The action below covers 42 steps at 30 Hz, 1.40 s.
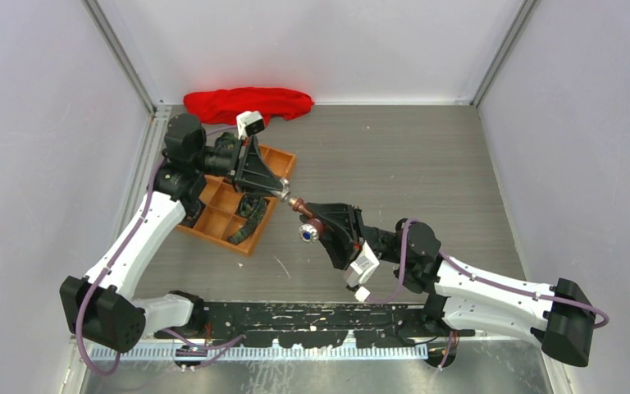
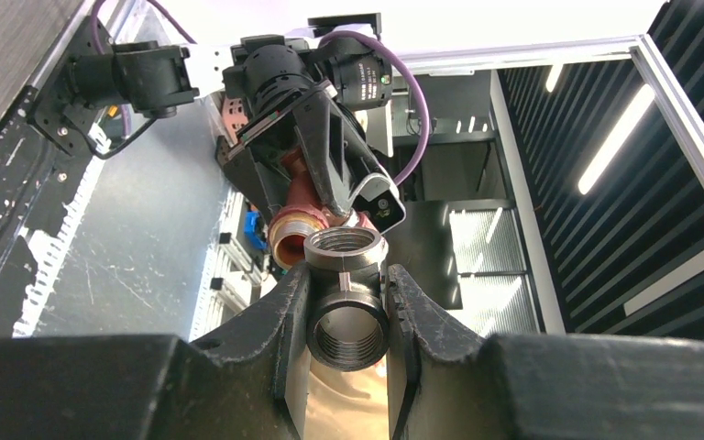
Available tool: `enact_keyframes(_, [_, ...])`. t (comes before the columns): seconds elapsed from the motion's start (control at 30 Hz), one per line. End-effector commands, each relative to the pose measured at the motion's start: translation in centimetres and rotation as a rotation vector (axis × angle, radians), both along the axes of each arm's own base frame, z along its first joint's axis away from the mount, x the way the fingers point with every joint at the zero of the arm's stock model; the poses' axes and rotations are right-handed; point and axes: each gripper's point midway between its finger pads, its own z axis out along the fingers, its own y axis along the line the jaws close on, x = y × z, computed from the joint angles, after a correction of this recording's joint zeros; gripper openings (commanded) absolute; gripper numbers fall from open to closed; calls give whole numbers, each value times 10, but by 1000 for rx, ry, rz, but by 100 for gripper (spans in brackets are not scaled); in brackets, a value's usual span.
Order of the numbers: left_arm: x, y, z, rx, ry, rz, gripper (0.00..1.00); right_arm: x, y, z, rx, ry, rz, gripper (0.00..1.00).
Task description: Install the water faucets
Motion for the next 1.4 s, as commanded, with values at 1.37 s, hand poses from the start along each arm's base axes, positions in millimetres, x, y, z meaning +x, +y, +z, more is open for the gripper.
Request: enact_keyframes(1.37, [-13, -1, 5, -10, -43, -51, 0, -9, -3, 48, 102, -121, 20, 0])
